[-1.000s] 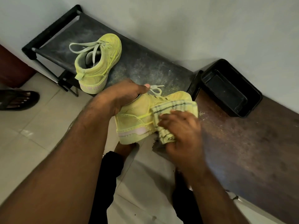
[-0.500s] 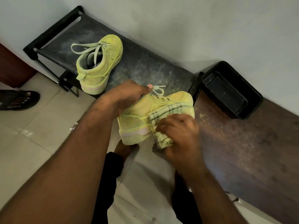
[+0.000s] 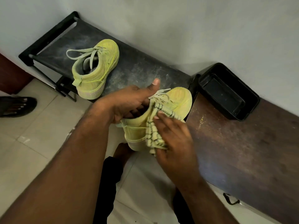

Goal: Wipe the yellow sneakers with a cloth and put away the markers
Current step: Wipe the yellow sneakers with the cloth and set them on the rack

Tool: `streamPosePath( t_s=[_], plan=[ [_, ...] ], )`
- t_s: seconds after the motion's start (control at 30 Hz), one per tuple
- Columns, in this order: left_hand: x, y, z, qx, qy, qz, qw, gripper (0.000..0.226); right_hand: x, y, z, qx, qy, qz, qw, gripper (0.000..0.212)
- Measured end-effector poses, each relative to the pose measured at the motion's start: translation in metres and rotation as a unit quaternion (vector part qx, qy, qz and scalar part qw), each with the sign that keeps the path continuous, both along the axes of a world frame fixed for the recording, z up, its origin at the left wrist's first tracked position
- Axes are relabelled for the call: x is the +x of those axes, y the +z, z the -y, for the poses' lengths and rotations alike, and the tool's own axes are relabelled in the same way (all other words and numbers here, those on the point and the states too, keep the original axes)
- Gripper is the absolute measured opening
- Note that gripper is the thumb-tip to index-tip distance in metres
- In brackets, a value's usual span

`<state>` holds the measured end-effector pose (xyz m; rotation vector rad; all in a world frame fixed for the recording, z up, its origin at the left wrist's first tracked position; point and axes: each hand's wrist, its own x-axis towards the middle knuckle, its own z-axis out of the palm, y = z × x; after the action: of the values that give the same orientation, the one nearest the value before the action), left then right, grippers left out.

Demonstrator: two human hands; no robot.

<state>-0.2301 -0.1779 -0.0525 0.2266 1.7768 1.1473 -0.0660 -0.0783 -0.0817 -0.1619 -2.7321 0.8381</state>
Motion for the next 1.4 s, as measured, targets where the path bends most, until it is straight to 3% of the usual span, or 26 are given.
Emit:
streamPosePath(
  t_s=[0.07,0.2,0.37,0.43,0.5,0.57,0.67,0.73,0.77,0.87,1.0,1.07,1.2,1.4],
  plan=[
    [0.0,-0.003,0.002,0.004,-0.021,0.011,1.0,0.068,-0.005,0.0,-0.002,0.018,-0.006,0.001,1.0,0.054],
    [-0.001,-0.004,0.005,-0.011,-0.052,0.04,0.998,0.089,-0.01,0.003,-0.025,-0.024,-0.182,0.019,0.983,0.053],
    [0.0,-0.002,0.006,-0.027,-0.081,0.058,0.995,0.092,-0.004,0.008,0.012,0.015,-0.042,0.006,0.999,0.05],
    [-0.002,-0.005,0.009,-0.034,-0.091,0.072,0.993,0.123,-0.008,0.005,-0.007,0.058,-0.072,0.019,0.996,0.05],
    [-0.001,-0.004,0.01,-0.029,-0.099,0.076,0.992,0.131,-0.011,0.002,-0.028,0.077,-0.155,0.038,0.984,0.05],
    [0.0,-0.001,0.009,-0.021,-0.084,0.051,0.995,0.109,-0.01,0.005,-0.026,0.083,-0.157,0.017,0.984,0.05],
    [-0.001,0.007,0.006,-0.012,-0.045,-0.001,0.999,0.073,-0.006,0.015,-0.003,0.124,-0.033,-0.076,0.989,0.026],
    [-0.001,0.008,0.006,-0.009,-0.022,-0.021,0.999,0.071,-0.006,0.021,-0.01,0.157,-0.027,-0.091,0.983,0.031],
    [-0.001,0.008,0.006,-0.006,-0.016,-0.024,1.0,0.068,-0.006,0.022,-0.021,0.162,-0.061,-0.081,0.982,0.028],
    [0.002,0.008,0.002,0.008,-0.01,-0.028,1.0,0.065,-0.003,0.024,-0.044,0.116,-0.166,-0.027,0.979,0.047],
    [0.001,0.004,0.001,0.018,0.001,-0.026,0.999,0.053,-0.004,0.018,-0.009,0.101,-0.039,-0.059,0.992,0.039],
    [0.0,0.001,0.001,0.015,0.01,-0.038,0.999,0.049,-0.007,0.014,-0.015,0.098,-0.02,-0.059,0.993,0.037],
    [0.002,-0.003,-0.002,0.023,0.03,-0.03,0.999,0.045,-0.007,0.008,-0.046,0.053,-0.156,-0.021,0.986,0.049],
    [0.001,-0.005,-0.002,0.02,0.042,-0.046,0.998,0.059,-0.011,0.0,-0.013,0.053,0.062,-0.079,0.993,0.034]
  ],
)
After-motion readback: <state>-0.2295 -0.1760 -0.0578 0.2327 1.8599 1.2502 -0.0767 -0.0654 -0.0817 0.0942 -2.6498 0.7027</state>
